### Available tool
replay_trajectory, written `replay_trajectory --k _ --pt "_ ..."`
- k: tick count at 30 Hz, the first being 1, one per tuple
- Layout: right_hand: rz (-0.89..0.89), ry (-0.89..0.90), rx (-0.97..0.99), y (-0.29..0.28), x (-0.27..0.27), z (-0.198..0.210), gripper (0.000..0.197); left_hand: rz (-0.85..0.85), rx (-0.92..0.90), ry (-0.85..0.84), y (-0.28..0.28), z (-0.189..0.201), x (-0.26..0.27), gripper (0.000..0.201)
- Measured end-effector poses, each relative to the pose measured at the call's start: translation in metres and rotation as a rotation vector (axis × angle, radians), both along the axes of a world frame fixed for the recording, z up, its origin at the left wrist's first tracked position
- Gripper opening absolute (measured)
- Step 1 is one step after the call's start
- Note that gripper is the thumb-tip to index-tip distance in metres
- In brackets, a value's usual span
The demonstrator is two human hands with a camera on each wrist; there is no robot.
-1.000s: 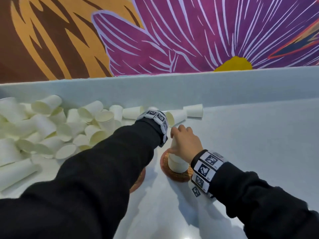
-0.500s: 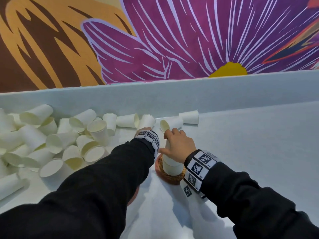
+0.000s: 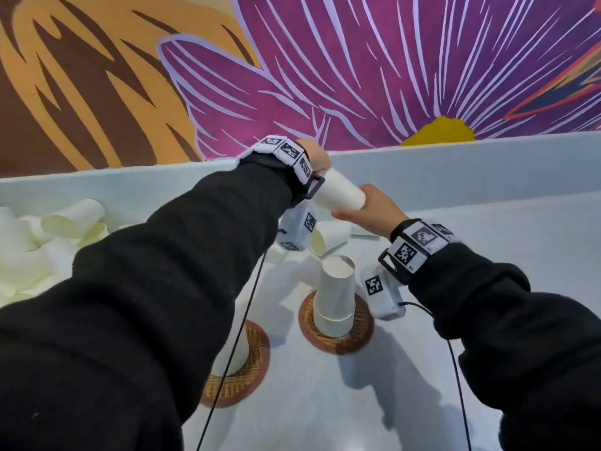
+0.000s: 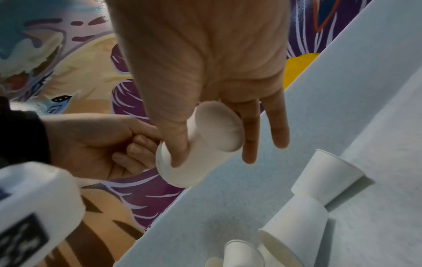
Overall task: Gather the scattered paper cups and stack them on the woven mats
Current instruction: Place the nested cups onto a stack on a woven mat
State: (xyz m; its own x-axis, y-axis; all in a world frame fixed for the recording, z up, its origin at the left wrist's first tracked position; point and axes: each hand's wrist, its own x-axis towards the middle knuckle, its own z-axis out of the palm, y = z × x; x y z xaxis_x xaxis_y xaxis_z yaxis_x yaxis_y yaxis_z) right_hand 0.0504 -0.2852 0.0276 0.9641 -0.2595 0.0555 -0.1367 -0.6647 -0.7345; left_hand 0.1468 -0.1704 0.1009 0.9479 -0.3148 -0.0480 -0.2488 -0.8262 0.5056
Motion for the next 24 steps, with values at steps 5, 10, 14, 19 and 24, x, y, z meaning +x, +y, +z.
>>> replay_trajectory --k 5,10,14,19,24 --pt "-0.048 -0.01 0.123 -0.021 0.014 -0.01 0.056 0.048 -0.241 0.111 -0.007 -0.036 0.008 0.035" --pt "-0.151 -0.044 0.289 -0.045 0.032 -0.026 0.054 -0.047 0.202 -0.003 -0.013 -0.081 0.026 0.025" --pt "-0.215 -0.033 0.304 -0.064 0.039 -0.047 0.05 -0.234 0.468 0.019 -0.021 -0.118 0.041 0.053" --pt "-0.286 0.01 0.365 -0.084 0.045 -0.072 0.046 -0.302 0.548 0.065 -0.031 -0.155 0.049 0.049" --pt "-0.338 0.018 0.369 -0.092 0.048 -0.08 0.049 -0.094 0.293 0.002 -0.03 -0.15 0.057 0.031"
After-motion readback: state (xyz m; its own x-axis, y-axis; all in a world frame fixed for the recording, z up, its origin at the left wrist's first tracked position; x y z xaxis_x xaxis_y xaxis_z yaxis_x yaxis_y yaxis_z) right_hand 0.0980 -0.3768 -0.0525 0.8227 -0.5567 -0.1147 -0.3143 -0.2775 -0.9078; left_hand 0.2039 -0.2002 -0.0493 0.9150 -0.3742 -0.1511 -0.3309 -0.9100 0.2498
